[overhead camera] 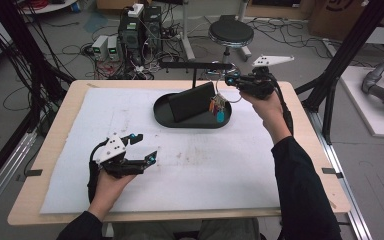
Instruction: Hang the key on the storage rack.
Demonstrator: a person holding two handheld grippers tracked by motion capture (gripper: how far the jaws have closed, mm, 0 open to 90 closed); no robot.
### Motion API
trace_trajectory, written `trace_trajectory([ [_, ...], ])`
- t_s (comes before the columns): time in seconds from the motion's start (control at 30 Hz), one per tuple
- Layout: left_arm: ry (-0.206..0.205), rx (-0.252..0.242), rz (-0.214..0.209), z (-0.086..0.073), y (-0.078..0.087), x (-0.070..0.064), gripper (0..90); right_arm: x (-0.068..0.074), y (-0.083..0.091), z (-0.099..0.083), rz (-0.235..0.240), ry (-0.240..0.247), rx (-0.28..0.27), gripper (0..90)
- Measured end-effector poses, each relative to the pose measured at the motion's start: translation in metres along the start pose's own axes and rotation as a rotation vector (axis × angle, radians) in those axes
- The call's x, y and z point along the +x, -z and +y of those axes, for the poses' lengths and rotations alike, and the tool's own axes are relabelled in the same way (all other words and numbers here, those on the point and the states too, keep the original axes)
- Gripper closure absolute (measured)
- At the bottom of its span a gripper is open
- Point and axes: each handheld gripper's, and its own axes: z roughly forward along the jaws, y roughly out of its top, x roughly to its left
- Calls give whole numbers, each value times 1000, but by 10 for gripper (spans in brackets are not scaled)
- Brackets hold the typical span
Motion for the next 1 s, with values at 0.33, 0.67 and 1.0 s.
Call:
trace_trajectory([
  [0.33,-4,-8,3,0,3,-1,230,-13,-13,-3,-40,-29,0,874],
  [0.67,-6,-16,13,0,6,1,230,-26,-24,-3,-90,-50,15,874],
  [1.0,-3,-18,20,-1,8,2,230,-36,-35,-5,-124,-85,47,874],
])
